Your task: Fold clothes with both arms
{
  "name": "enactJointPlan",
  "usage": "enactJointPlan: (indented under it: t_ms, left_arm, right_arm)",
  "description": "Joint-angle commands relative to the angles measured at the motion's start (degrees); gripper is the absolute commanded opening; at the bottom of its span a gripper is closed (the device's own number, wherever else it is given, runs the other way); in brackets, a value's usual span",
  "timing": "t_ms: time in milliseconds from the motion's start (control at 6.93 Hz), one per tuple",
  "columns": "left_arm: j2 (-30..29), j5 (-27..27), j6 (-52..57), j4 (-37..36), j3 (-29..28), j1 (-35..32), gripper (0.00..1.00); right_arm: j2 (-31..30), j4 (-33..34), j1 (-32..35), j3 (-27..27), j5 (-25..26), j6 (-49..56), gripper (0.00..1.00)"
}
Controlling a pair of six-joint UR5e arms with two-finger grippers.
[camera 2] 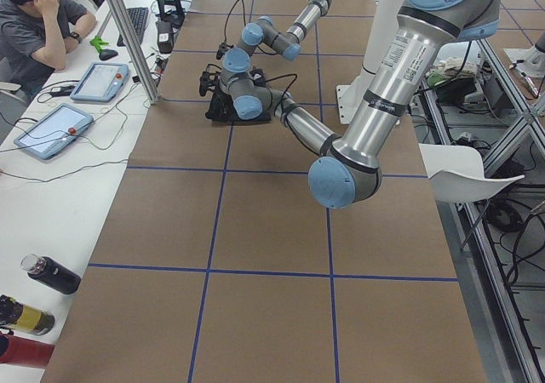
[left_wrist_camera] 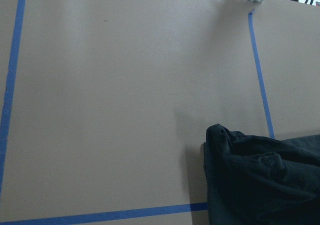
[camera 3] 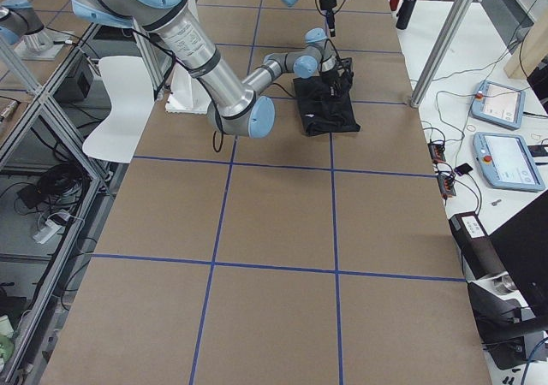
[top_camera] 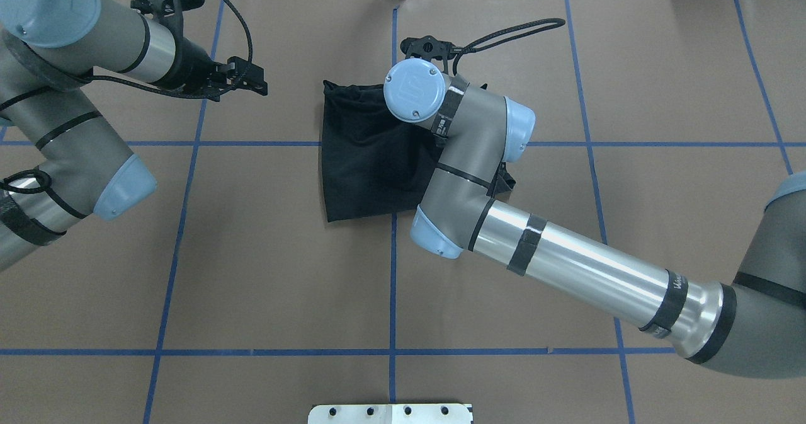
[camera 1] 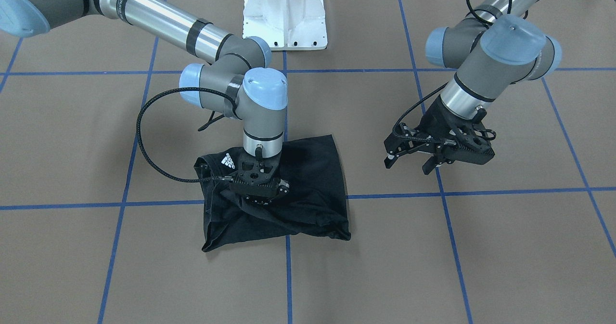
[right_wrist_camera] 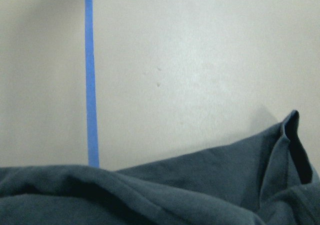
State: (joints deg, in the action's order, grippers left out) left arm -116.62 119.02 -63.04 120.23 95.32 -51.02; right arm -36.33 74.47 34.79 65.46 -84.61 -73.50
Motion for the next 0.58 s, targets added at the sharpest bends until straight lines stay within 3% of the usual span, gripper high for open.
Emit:
enactJointPlan:
  t_ms: [0, 288, 433]
  left_arm:
    - [2.01, 1.22, -0.07, -0.34, 2.76, -0.04, 1.0]
    - [2.01, 1.22, -0.07, -0.7, 2.76, -0.04, 1.0]
    - [2.01, 1.22, -0.07, -0.7, 2.76, -0.04, 1.0]
  right_arm:
    - [1.44, -10.62, 3.51, -8.66, 1.64, 6.23, 0.0]
    - [1.87, -10.66, 4.23, -7.81, 1.12, 7.76, 0.0]
    - [1.27, -9.09, 4.14, -5.02, -1.23, 9.07, 0.24]
